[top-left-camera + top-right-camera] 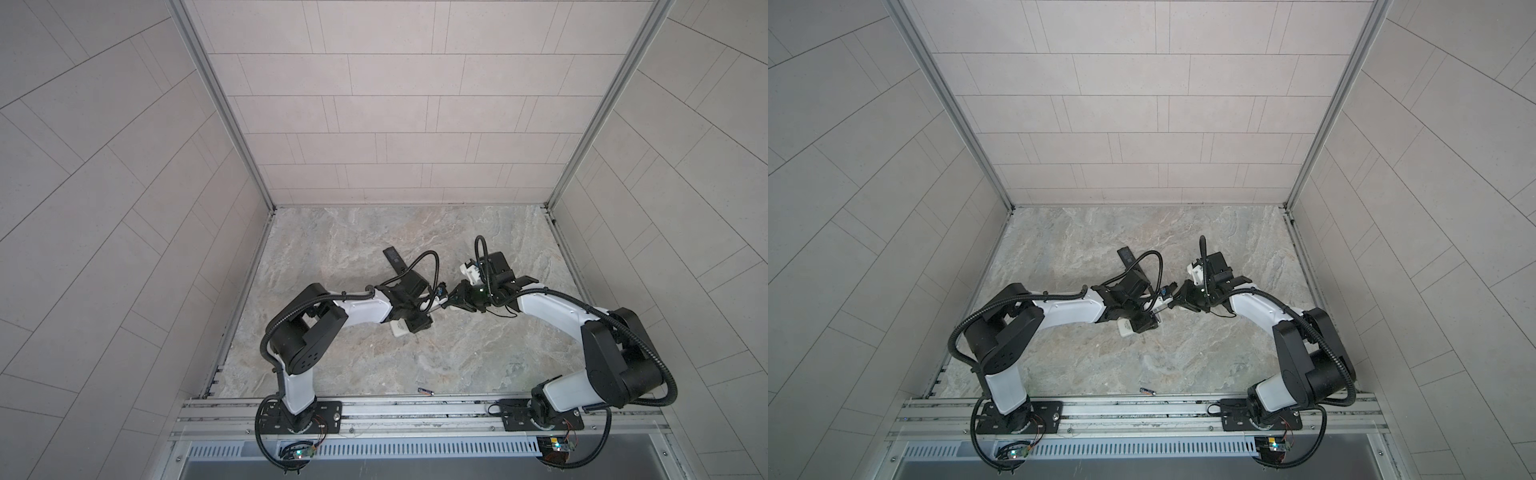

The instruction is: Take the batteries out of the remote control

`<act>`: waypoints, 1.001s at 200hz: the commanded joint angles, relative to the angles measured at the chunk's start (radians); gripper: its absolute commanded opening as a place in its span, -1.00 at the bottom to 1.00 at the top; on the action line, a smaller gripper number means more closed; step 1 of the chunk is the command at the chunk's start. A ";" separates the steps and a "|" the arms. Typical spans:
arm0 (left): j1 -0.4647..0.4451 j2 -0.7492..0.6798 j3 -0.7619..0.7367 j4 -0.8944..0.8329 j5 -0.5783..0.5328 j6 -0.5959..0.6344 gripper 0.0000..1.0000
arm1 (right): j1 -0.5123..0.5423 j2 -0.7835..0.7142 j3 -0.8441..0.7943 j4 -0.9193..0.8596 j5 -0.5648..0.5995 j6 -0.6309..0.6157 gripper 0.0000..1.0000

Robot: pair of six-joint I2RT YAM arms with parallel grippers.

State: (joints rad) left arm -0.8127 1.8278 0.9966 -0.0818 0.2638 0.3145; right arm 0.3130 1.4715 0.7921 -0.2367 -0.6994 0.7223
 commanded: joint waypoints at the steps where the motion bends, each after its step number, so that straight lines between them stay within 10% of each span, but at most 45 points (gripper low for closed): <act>1: 0.004 0.001 0.034 -0.072 0.008 0.028 -0.09 | 0.001 0.026 0.000 -0.126 0.044 -0.056 -1.00; 200: 0.098 0.131 0.204 -0.279 0.253 -0.056 -0.16 | -0.057 0.043 0.090 -0.444 0.005 -0.191 -1.00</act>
State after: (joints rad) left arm -0.7345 1.9339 1.1820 -0.3298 0.5201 0.2588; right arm 0.2638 1.4906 0.8818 -0.4973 -0.7479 0.5972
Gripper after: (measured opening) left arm 0.550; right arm 0.241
